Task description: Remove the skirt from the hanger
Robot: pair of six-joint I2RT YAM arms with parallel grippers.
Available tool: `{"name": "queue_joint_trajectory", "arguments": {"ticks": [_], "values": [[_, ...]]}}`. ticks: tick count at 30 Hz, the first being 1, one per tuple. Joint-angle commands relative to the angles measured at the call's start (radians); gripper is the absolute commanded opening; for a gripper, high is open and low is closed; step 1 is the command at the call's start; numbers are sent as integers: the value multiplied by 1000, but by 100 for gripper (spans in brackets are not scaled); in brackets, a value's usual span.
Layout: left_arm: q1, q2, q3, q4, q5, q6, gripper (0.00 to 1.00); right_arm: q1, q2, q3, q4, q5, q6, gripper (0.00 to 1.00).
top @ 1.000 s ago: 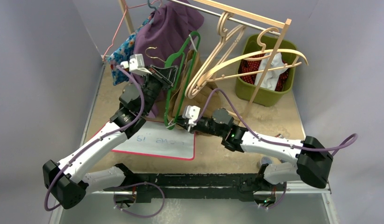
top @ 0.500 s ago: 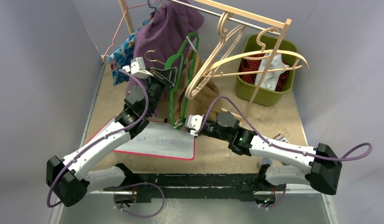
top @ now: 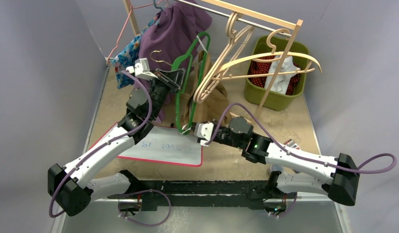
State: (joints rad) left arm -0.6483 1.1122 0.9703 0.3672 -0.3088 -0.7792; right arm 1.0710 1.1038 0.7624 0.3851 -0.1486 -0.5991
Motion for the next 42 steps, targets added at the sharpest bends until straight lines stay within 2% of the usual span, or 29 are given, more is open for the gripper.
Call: {"name": "queue_joint_trajectory", "arguments": {"ticks": [1,3,6,8,10,12,14,17,20,23,25,27,30,33,35,37,39,42], "values": [[13,-46,-5,343,75,143,0,14,-69,-24,4,-191,167,12],[13,-39,-7,375,90,165,0,14,-87,-62,49,-261,239,11],[13,-29,28,324,47,146,0,14,-97,-86,63,-262,288,14],[13,-35,53,244,-67,72,0,14,-85,-104,71,-178,270,19],[13,-49,66,172,-148,-46,0,15,-44,-84,62,-43,260,19],[13,-61,63,132,-179,-116,0,15,9,-35,6,32,252,19],[14,-69,33,177,-170,-138,0,19,63,10,-20,23,227,20],[18,-52,12,295,-107,-109,0,21,132,58,-32,-35,215,21],[19,-43,16,402,1,-14,0,21,125,38,-3,-53,216,21],[19,-51,27,427,50,90,0,21,49,-26,35,-110,225,22],[19,-45,59,395,83,163,0,21,-15,-67,50,-190,259,31],[20,-27,82,387,108,214,0,21,-61,-108,114,-217,292,33],[19,-9,77,436,110,211,0,20,-60,-136,219,-231,362,16],[19,1,88,441,89,215,0,21,-19,-78,130,-229,344,11],[20,-10,97,401,23,157,0,21,-1,-55,78,-159,339,4],[19,-32,114,321,-9,119,0,20,-12,-62,81,-28,357,2],[19,-66,117,237,-19,92,0,20,-42,-85,106,58,374,12],[19,-110,127,51,-22,44,0,20,-101,-134,148,167,458,34]]}}
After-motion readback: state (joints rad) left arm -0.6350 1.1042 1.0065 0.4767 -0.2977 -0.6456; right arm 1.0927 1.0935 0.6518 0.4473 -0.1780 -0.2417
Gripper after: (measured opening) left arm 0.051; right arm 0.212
